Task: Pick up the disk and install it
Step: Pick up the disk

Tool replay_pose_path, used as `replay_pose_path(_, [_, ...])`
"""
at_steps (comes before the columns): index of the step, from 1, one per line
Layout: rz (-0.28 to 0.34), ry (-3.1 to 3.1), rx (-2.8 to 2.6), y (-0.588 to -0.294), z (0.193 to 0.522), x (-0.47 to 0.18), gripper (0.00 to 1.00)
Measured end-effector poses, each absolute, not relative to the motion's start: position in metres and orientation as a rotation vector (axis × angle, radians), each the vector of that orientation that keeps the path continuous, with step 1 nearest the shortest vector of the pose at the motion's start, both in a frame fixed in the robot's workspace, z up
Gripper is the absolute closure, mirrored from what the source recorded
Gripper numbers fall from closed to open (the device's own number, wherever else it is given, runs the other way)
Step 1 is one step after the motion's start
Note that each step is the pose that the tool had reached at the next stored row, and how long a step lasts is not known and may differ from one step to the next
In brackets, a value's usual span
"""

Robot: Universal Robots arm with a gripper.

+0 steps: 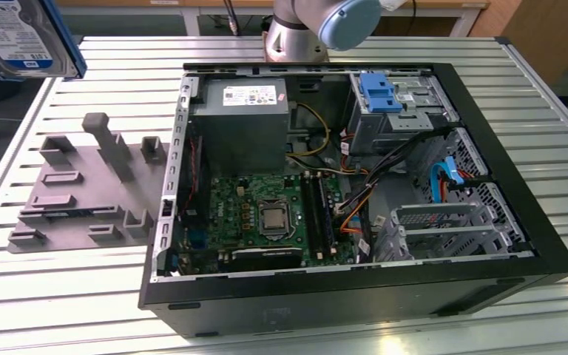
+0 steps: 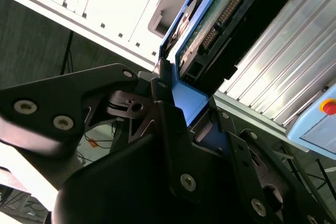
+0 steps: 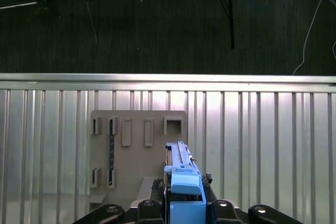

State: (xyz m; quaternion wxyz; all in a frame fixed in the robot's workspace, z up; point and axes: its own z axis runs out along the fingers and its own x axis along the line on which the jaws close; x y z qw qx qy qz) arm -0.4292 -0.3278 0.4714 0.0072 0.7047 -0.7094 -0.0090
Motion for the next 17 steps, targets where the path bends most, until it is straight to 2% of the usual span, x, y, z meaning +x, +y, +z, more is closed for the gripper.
replay_pose_path(17, [-0.028, -2.219, 2.204, -0.3277, 0.4733, -0.4237, 0.64])
